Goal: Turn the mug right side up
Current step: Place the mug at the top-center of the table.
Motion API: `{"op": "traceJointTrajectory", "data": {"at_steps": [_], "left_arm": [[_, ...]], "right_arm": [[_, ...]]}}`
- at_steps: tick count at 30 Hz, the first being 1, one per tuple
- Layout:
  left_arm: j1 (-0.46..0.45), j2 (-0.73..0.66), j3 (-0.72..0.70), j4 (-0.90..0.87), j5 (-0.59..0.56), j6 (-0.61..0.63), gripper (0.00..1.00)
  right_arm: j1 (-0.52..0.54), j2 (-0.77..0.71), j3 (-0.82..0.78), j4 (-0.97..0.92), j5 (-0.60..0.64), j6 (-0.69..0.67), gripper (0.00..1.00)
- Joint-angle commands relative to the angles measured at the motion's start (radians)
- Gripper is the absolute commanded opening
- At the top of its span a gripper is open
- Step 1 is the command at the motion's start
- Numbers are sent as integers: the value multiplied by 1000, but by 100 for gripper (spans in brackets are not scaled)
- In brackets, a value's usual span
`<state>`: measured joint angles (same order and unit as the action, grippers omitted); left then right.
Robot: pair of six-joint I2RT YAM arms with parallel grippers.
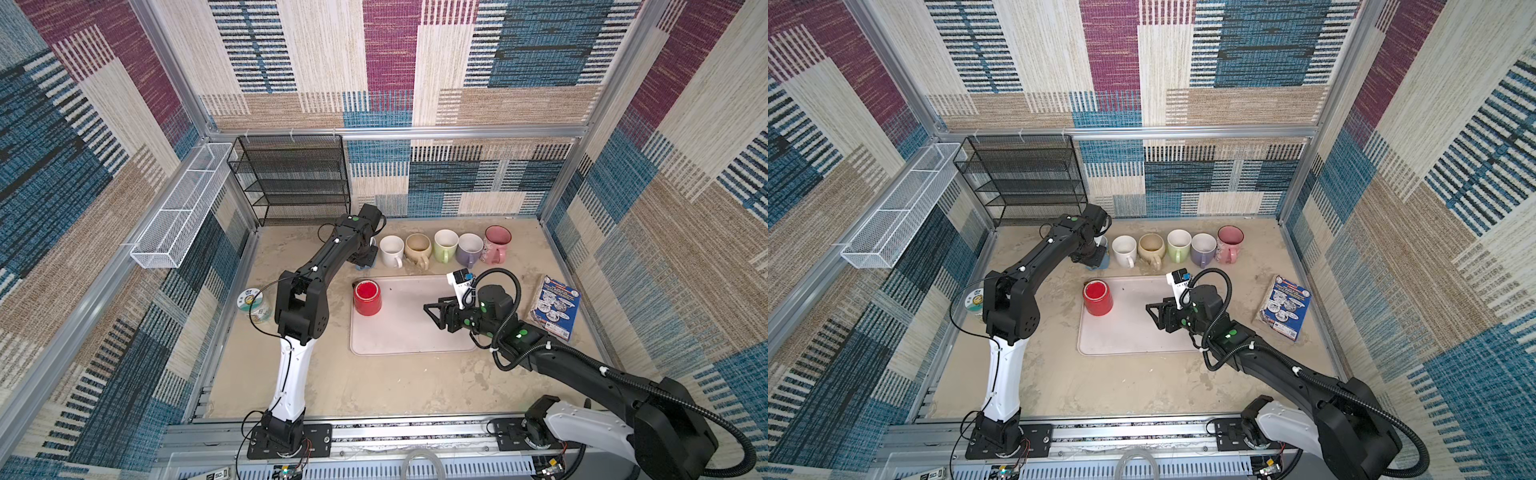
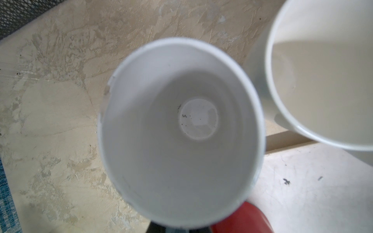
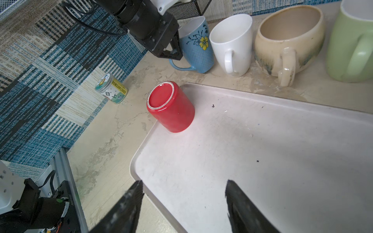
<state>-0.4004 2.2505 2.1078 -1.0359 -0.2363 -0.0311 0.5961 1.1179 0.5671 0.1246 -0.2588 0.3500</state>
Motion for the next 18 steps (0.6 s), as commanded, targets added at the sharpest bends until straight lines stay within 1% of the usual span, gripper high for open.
{"op": "traceJointTrajectory", "data": {"at_steps": [1, 14, 18], "left_arm": [[0, 9, 17, 20, -24, -14, 0], [-3, 32, 29, 19, -4, -36, 0], [-5, 31, 28, 18, 1, -36, 7]], "right_arm": [[1, -4, -3, 42, 0, -7, 67], [1, -16, -4, 39, 6, -11, 68], [1, -15, -4, 37, 6, -10, 68]]}}
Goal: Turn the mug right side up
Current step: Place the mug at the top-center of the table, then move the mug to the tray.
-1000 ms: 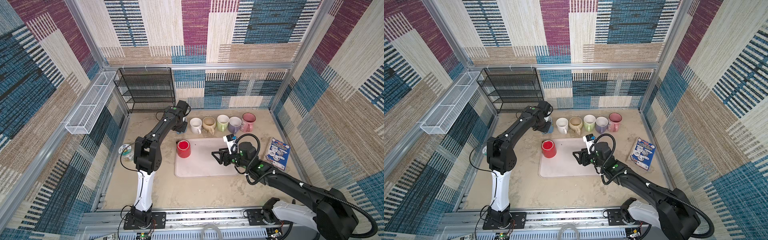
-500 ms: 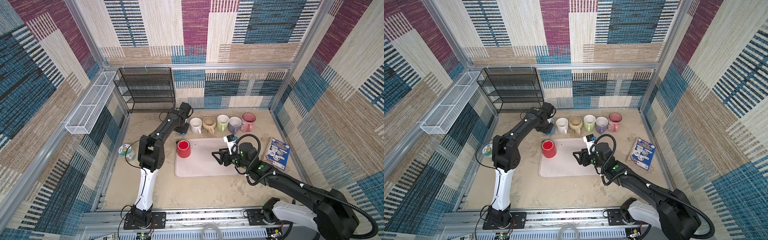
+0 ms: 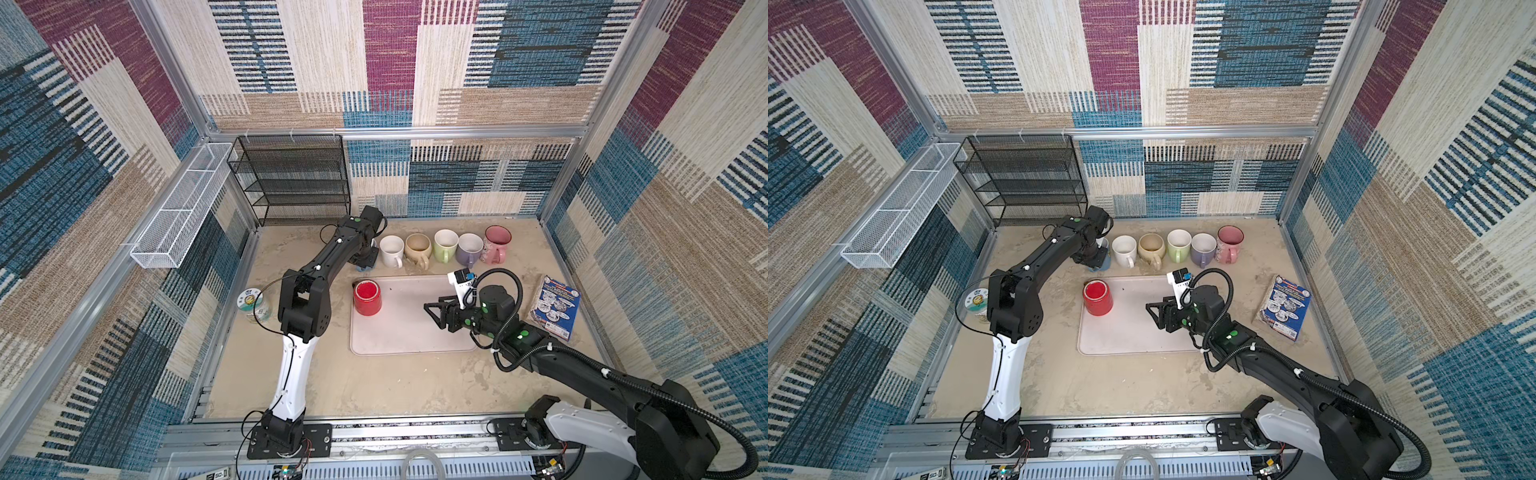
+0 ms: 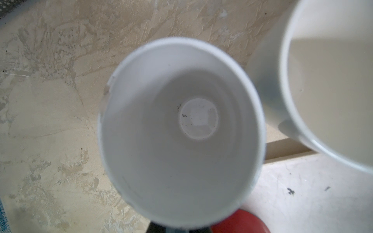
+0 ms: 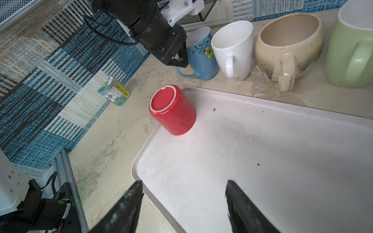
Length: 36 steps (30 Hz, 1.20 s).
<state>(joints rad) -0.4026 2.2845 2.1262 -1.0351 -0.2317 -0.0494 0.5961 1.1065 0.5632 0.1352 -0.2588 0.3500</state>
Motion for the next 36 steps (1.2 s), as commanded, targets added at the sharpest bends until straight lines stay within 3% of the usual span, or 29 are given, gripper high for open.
{"op": "traceJointTrajectory", "data": {"at_steps": [1, 9, 22, 30, 36], "left_arm": [[-2, -4, 11, 15, -5, -19, 9], [-9, -26, -17, 13, 10, -30, 27], [-25, -115, -78, 14, 15, -51, 43], [-49, -226, -205, 18, 41, -96, 53], [-55, -332, -385, 93, 102, -134, 56]], "right_arm": [[1, -5, 0, 27, 6, -10, 68], [1, -15, 0, 22, 10, -12, 68], [1, -26, 7, 10, 13, -17, 68], [1, -28, 12, 7, 4, -17, 68], [2, -51, 9, -2, 6, -17, 68]]}}
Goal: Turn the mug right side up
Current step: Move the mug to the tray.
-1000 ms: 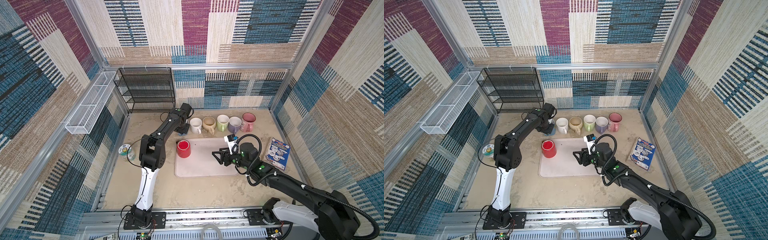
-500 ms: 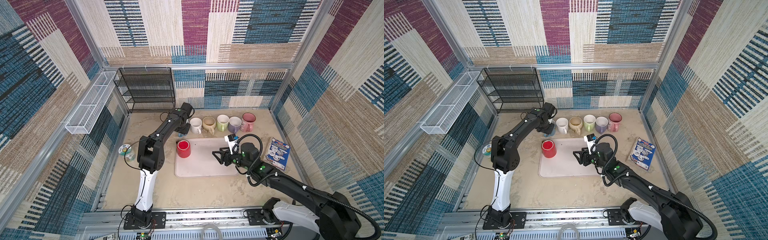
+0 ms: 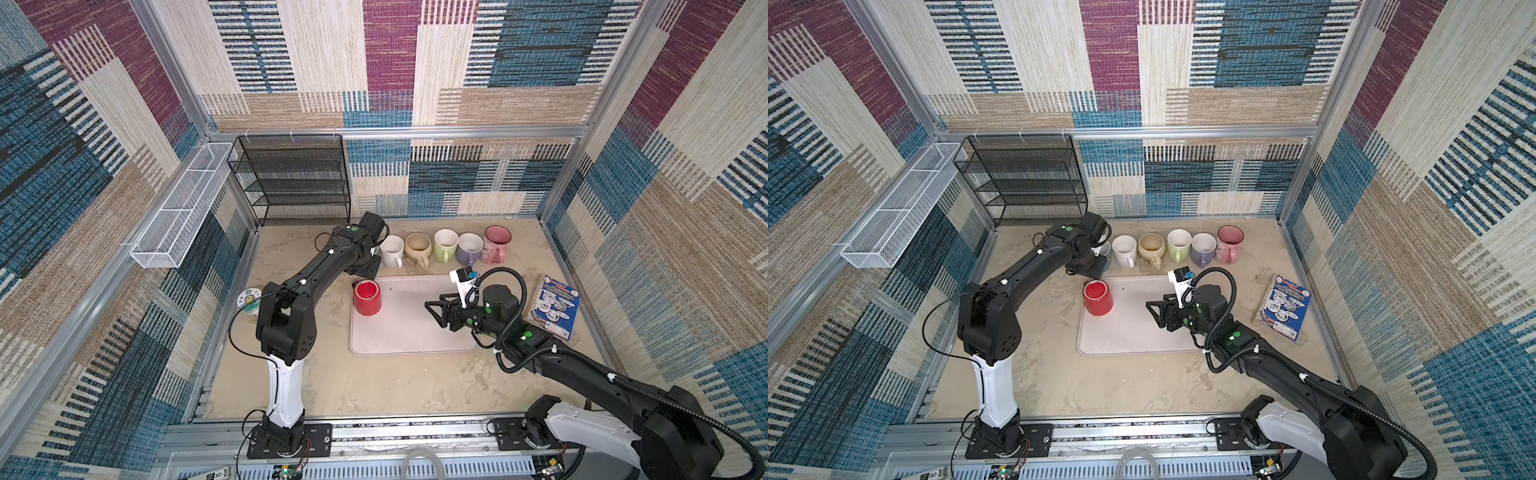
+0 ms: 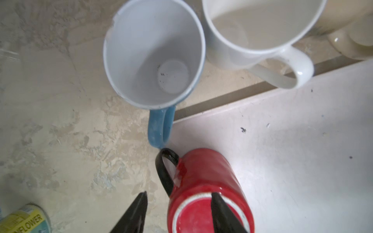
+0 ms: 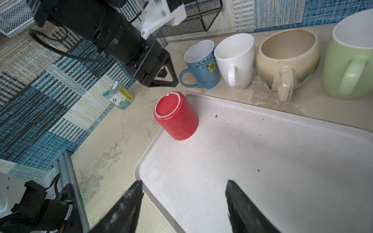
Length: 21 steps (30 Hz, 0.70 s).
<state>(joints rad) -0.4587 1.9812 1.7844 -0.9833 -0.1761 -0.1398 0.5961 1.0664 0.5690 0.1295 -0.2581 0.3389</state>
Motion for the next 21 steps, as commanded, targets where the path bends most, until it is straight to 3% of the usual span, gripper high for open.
{"op": "traceJointTrajectory", "data": {"at_steps": [1, 12, 21], "left_arm": [[2, -39, -65, 50, 59, -47, 56], [-6, -87, -215, 132, 159, -67, 56], [-65, -147, -316, 205, 198, -115, 55]], "right_arm": [[1, -13, 1, 3, 5, -7, 68], [1, 11, 7, 12, -8, -5, 68], [2, 9, 12, 5, -4, -10, 68]]}}
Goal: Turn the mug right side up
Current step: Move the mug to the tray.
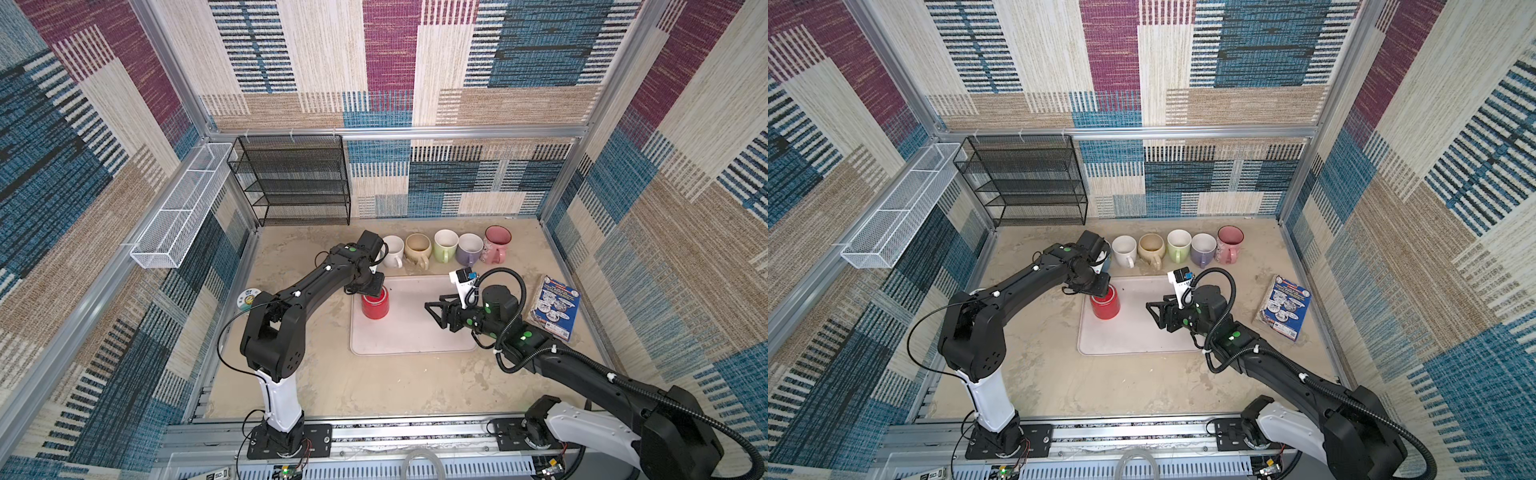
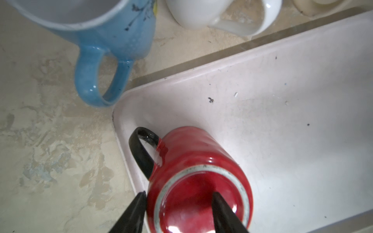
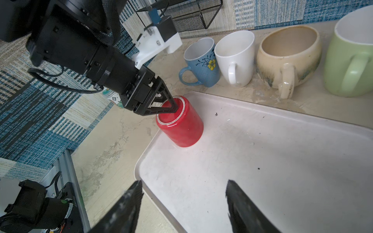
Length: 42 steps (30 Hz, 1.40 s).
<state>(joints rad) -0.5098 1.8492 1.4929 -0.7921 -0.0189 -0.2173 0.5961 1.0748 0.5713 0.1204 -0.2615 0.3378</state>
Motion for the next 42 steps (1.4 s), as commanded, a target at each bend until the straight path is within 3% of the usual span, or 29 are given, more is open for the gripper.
{"op": "traceJointTrajectory", "data": {"at_steps": [1, 10, 25, 37, 42], "left_arm": [[-23, -24, -35, 21, 48, -46, 56], [-91, -102, -131, 81, 91, -101, 55], [-104, -302, -339, 169, 103, -143, 51], [-5, -293, -357, 257, 48, -178, 50], [46, -229, -332, 324, 110, -196, 45]], "right_arm": [[1, 0, 12, 14, -1, -9, 68], [1, 5, 18, 5, -3, -9, 68], [5, 67, 60, -43, -7, -2, 68], [95, 140, 103, -111, 47, 7, 68], [128, 175, 75, -89, 46, 44, 65]]}}
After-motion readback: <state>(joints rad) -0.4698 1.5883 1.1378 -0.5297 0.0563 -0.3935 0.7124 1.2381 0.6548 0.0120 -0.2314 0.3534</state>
